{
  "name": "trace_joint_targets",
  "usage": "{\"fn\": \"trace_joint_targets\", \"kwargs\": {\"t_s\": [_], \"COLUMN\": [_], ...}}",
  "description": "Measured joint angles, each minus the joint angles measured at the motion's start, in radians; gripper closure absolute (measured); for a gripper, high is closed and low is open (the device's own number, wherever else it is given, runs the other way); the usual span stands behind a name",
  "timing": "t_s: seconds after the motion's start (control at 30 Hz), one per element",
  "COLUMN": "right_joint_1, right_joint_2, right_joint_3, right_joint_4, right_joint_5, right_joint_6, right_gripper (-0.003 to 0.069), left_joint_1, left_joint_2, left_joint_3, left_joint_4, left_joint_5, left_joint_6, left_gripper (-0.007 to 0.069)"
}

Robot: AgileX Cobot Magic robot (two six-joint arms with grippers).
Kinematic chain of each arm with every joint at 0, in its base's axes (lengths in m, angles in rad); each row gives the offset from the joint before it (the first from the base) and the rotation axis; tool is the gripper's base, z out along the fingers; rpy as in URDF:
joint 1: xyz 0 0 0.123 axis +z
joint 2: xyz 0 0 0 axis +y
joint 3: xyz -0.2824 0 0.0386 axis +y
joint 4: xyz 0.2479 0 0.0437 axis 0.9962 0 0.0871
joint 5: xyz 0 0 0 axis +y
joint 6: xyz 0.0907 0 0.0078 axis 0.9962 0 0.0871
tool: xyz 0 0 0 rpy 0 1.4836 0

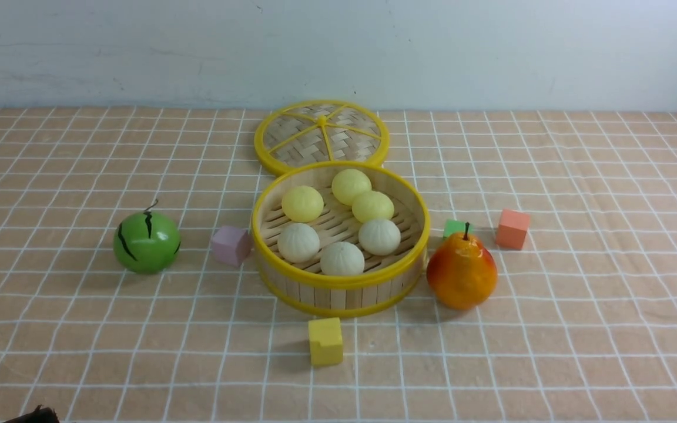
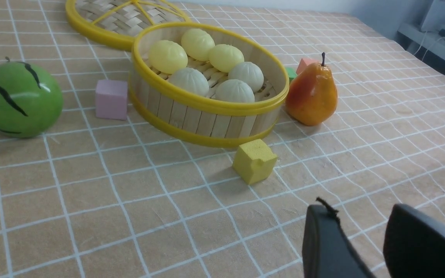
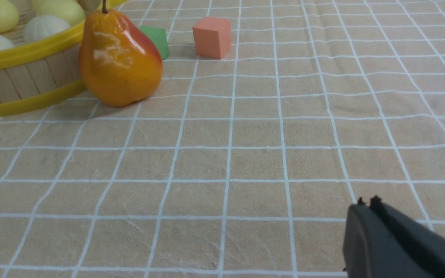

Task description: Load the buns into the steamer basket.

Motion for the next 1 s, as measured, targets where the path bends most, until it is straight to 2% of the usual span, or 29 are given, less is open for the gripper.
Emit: {"fn": "trace_joint_targets", "kwargs": {"t_s": [0.4, 0.6, 0.77, 0.9, 0.93, 1.0], "right_joint_1": [0.0, 0.0, 0.0, 0.0, 0.0, 0.0], "right_joint_2": [0.0, 0.0, 0.0, 0.0, 0.0, -0.001], "right_joint_3": [0.0, 0.0, 0.0, 0.0, 0.0, 0.0], "right_joint_4": [0.0, 0.0, 0.0, 0.0, 0.0, 0.0], "right_joint_5": [0.0, 0.0, 0.0, 0.0, 0.0, 0.0], "right_joint_6": [0.0, 0.0, 0.0, 0.0, 0.0, 0.0], "right_gripper": [0.0669, 0.066, 0.0658, 0.0655, 0.0655, 0.0653], "left_joint_1": [0.0, 0.027, 0.255, 0.417, 0.424, 0.498], "left_joint_2": [0.0, -0.007, -0.102, -0.179, -0.182, -0.187], "left_joint_3": [0.0, 0.01, 0.088, 0.18, 0.186, 0.256], "left_joint_4": [0.0, 0.062, -0.007, -0.075, -0.08, -0.095], "left_joint_5": [0.0, -0.037, -0.164, -0.183, -0.183, -0.162], "left_joint_6": [0.0, 0.0, 0.0, 0.0, 0.0, 0.0], "left_gripper": [0.0389, 0.0389, 0.0406, 0.0505, 0.0519, 0.0617]}}
